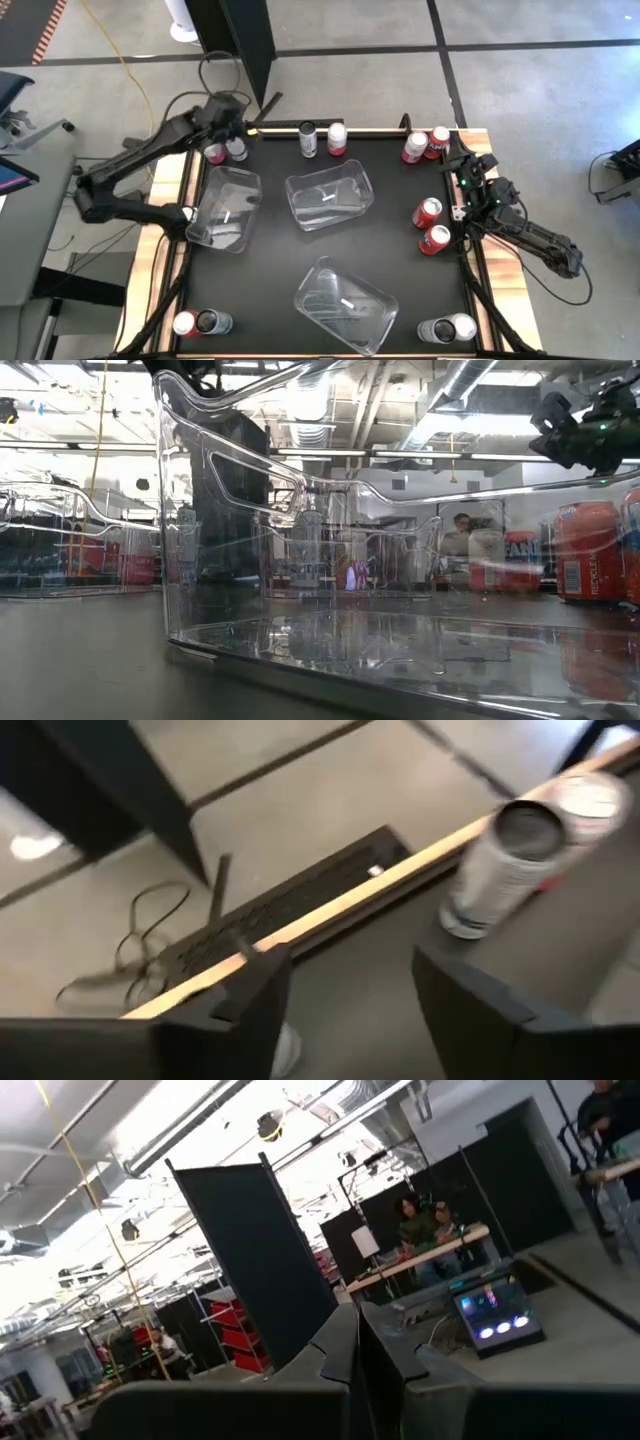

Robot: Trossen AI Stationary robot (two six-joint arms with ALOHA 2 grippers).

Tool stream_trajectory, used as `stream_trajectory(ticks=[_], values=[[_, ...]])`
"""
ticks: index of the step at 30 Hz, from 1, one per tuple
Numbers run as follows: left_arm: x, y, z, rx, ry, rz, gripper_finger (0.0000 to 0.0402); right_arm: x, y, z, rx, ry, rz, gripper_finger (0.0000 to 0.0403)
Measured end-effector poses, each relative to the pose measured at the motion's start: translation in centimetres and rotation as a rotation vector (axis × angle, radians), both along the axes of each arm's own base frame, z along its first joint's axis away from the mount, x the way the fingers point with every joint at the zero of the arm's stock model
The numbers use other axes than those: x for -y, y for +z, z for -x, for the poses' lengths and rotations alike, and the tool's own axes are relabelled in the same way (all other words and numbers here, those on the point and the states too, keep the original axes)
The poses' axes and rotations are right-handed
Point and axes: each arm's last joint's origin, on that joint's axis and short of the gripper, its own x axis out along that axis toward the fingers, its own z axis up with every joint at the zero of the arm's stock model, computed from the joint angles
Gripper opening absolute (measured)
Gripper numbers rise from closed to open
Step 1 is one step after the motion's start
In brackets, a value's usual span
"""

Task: Sort soda cans
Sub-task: Put the top left black soda can in the top left transparent bin

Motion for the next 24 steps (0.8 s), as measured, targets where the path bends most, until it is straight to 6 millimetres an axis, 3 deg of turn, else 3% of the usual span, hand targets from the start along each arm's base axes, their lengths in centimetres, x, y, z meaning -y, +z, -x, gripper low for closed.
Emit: stream_trajectory(ticks=[5,12,18,24], values=[[-3.2,0.0,0.3,-0.085,0.112,0.089,0.0272,0.0,0.0,0.0,-0.029,-0.009,0.007,0.0047],[-7.0,-1.4,1.6,-0.145,0.199,0.283,0.0290,0.0,0.0,-0.1,-0.038,0.020,0.019,0.0050],[-8.1,-2.1,2.4,-0.181,0.226,0.334,0.0291,-0.1,0.0,-0.1,-0.040,0.034,0.026,0.0050],[-7.9,-2.4,3.3,-0.206,0.227,0.419,0.0294,0.0,0.0,-0.2,-0.042,0.036,0.026,0.0050]])
